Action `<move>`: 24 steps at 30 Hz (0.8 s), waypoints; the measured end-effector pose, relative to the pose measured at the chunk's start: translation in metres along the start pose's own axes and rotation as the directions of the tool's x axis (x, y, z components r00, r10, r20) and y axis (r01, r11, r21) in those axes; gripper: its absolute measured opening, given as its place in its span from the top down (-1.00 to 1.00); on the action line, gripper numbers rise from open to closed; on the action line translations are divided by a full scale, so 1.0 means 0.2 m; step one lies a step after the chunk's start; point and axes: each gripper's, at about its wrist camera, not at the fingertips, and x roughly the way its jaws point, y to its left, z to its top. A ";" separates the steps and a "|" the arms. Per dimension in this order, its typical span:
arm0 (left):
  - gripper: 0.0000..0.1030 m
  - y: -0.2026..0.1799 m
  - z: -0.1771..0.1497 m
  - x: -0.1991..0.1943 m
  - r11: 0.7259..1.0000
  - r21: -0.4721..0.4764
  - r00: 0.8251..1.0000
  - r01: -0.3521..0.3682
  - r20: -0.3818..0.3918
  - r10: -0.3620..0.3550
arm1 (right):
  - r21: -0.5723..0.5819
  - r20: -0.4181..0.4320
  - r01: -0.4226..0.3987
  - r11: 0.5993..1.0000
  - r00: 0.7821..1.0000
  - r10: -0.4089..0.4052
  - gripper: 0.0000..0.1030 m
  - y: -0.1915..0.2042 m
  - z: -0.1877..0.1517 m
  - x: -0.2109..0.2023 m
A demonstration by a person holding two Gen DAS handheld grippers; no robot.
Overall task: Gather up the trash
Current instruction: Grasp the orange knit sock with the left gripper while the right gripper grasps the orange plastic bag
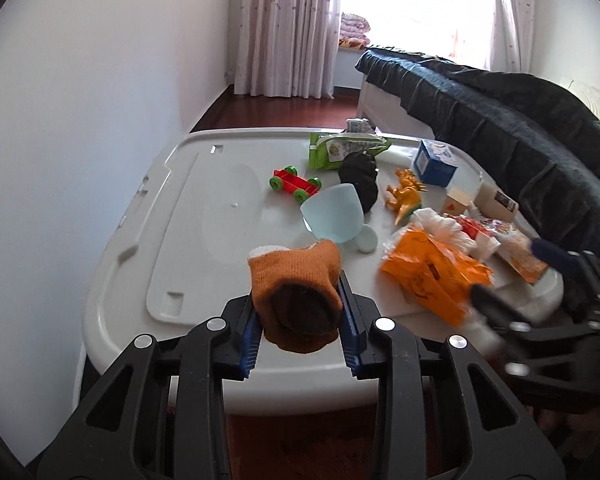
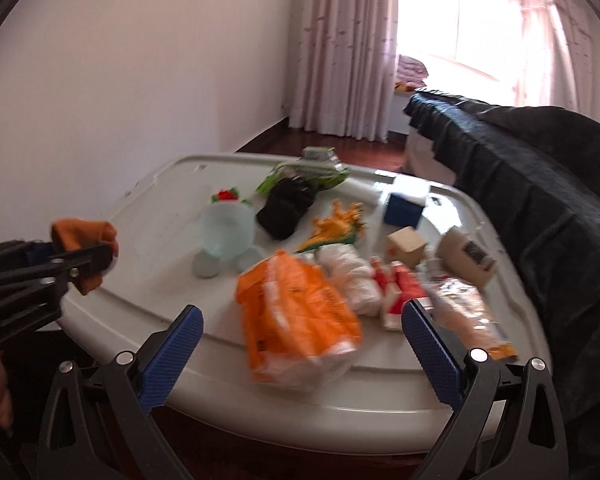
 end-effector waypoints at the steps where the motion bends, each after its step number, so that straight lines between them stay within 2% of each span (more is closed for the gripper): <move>1: 0.38 0.01 -0.01 -0.02 1.000 0.000 1.000 0.005 0.000 -0.005 | -0.008 -0.009 -0.001 1.000 1.000 0.001 -0.90 0.03 0.00 0.03; 7: 0.38 0.06 -0.04 -0.03 1.000 -0.024 1.000 0.019 0.007 -0.019 | -0.069 -0.063 0.073 0.995 0.995 -0.077 -0.90 0.12 0.00 0.22; 12: 0.37 0.09 -0.05 -0.04 0.999 -0.035 1.000 0.029 0.009 -0.028 | -0.041 -0.116 0.107 0.993 0.987 -0.111 -0.88 0.09 -0.02 0.33; 13: 0.37 0.08 -0.05 -0.04 0.999 -0.029 1.000 0.027 0.011 -0.026 | -0.033 -0.116 0.098 0.995 0.988 -0.101 -0.81 0.08 -0.02 0.34; 15: 0.37 0.07 -0.06 -0.03 0.999 -0.024 0.999 0.030 0.013 -0.030 | -0.036 -0.123 0.092 0.995 0.988 -0.095 -0.48 0.07 -0.02 0.35; 16: 0.37 0.08 -0.06 -0.03 0.999 -0.026 0.999 0.034 0.010 -0.034 | -0.040 -0.129 0.092 0.995 0.987 -0.096 -0.25 0.07 -0.02 0.36; 17: 0.37 0.08 -0.06 -0.03 0.999 -0.027 0.999 0.038 0.005 -0.038 | -0.036 -0.132 0.077 0.996 0.988 -0.082 -0.14 0.06 -0.02 0.36; 20: 0.37 0.06 -0.07 -0.01 0.998 -0.028 0.999 0.047 -0.006 -0.048 | -0.045 -0.123 0.065 0.997 0.990 -0.070 0.09 0.05 -0.04 0.35; 24: 0.36 0.04 -0.08 0.01 0.998 -0.025 0.998 0.058 -0.019 -0.059 | -0.035 -0.106 0.036 0.999 0.994 -0.040 0.18 0.03 -0.03 0.30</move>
